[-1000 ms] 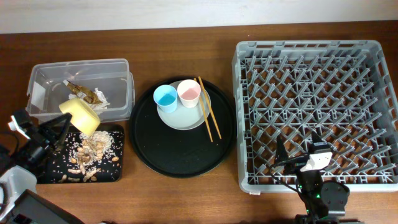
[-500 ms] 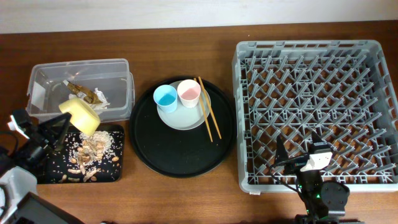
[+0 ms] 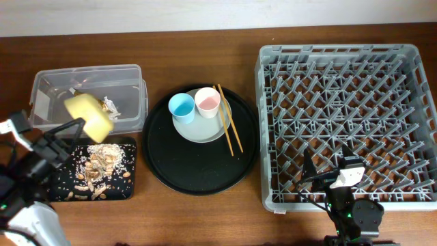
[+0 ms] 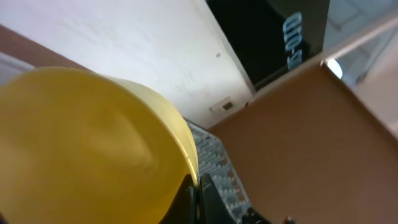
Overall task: Sort waste into correct bins and load items into the dishwasher rack
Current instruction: 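Carry the emptied yellow bowl back and set it on the round tray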
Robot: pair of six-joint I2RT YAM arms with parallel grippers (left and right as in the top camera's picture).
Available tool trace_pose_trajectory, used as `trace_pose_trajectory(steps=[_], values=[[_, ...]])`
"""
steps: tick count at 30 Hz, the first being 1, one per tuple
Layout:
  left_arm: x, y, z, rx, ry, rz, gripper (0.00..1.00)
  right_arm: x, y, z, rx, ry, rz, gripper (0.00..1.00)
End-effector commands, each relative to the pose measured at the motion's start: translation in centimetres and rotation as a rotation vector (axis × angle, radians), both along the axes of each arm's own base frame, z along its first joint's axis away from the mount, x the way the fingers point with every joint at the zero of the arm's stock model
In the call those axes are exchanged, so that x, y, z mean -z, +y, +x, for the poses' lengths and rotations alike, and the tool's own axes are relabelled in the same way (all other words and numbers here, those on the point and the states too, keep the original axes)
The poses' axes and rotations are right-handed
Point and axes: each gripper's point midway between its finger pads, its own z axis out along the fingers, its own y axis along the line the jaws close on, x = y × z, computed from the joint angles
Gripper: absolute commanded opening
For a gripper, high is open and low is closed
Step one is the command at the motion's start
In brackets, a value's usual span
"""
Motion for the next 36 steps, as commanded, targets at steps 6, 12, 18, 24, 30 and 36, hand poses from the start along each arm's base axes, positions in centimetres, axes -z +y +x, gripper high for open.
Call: trace_pose_trajectory(steps=[6,12,18,24,30,36], values=[[1.5,-6.8,2.4,-0.002,0.068,0.195,0.01,0.3,0.1,0.0,-0.007,0.005,-0.001,0.98],[7.6,-12.9,2.3,0.042,0.267,0.427,0.01,0.3,0.1,0.0,-0.007,0.005,-0.001,0.98],[13.0,-19.1,-1.8,0.140,0.381,0.784,0.01,0.3,0.1,0.0,-0.007,0.005,-0.001,0.98],[17.5,-20.3,-4.8,0.181,0.510,0.999,0.01,0.3,0.1,0.0,-0.007,0.005,-0.001,0.98],[21.5,-19.8,-4.4,0.156,0.648,1.083,0.00,0.3,0.1,0.0,-0.007,0.005,-0.001,0.98],[21.2,-20.3,-2.9,0.123,0.598,1.069,0.19,0.3,0.1,0.0,-0.007,0.005,-0.001,0.98]])
